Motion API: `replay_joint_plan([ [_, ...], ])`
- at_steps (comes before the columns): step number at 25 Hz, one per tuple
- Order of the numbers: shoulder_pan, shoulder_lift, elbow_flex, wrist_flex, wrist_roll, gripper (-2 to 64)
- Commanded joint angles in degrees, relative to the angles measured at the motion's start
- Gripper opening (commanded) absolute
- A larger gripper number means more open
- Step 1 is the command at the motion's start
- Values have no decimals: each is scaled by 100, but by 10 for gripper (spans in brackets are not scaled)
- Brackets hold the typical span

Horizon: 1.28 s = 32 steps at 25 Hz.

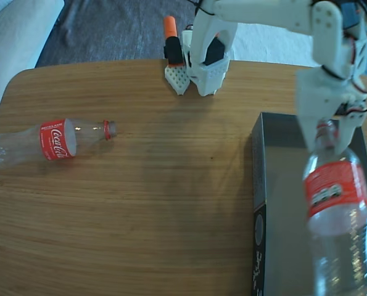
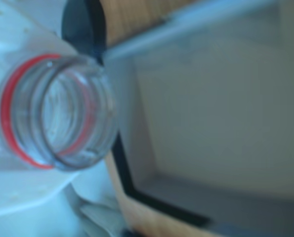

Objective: Grasp the bottles and put them in the box.

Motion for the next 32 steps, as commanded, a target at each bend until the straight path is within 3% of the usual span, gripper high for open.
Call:
replay_joint_plan([
  [1,-378,70,-255,378,343,-3],
  [4,-615,70,-176,378,650,-3],
  [15,-1336,158,1187,378,686,-1],
  [25,-1195,149,2101,352,677,-1],
  [32,-1160,114,2180,343,712,-1],
])
